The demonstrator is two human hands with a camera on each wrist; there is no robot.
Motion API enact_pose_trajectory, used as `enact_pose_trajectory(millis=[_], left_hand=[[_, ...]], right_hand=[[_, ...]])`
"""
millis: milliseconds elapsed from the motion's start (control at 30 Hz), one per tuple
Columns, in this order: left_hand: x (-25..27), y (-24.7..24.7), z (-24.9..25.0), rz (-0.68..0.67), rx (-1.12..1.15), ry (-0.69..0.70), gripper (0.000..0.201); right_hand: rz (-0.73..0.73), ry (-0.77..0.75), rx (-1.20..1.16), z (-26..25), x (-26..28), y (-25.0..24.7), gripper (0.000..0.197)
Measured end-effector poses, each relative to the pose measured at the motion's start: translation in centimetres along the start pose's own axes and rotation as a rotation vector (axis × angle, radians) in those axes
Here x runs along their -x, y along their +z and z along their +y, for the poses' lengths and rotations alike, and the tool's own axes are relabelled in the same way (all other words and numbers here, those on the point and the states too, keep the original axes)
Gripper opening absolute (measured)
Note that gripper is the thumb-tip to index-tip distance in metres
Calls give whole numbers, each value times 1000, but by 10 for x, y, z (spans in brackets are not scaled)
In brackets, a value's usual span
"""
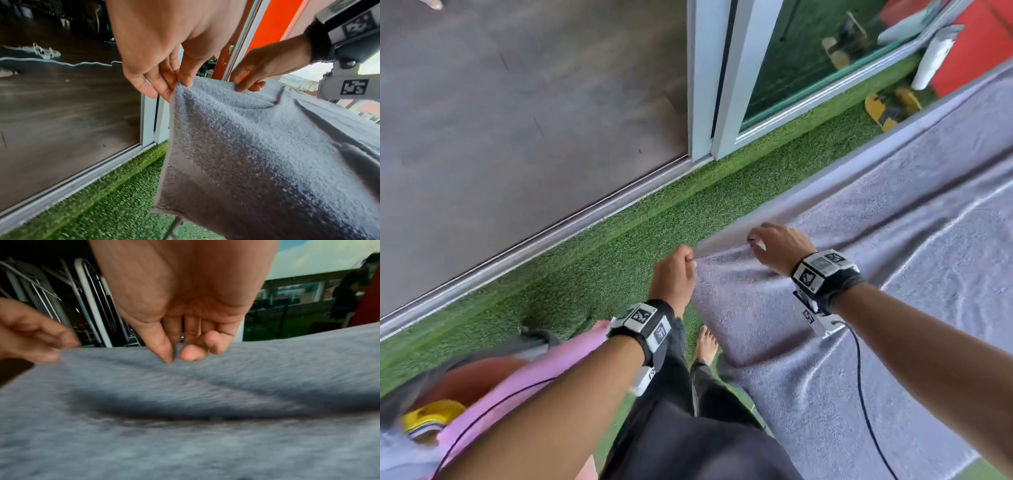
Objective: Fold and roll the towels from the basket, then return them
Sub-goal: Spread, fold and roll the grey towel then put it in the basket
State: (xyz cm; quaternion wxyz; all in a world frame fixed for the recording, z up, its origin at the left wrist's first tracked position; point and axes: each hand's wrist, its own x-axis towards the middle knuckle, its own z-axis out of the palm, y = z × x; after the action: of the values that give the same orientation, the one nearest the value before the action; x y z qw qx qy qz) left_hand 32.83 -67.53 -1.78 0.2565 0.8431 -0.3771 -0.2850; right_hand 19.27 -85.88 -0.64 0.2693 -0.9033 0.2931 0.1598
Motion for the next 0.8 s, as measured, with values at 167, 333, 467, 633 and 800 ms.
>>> enact_pose_trajectory(millis=[167,333,467,633,800], left_hand=[[-30,-19,-12,4,-28,-18,16],[-43,-20,-13,-4,-10,-53,11],[-51,-16,-17,9,-25,-89,15],[-64,-13,-13,-154,-236,-42,31],[-124,15,40,-253,-196,156,24]], right_hand=[[113,134,37,53,-27,-42,19],[201,126,-10,74,-55,-71,18],[320,76,-55,58,-72,-89,21],[219,103,-125,71,-70,-75,57],[295,263,-68,132,-60,-93,37]])
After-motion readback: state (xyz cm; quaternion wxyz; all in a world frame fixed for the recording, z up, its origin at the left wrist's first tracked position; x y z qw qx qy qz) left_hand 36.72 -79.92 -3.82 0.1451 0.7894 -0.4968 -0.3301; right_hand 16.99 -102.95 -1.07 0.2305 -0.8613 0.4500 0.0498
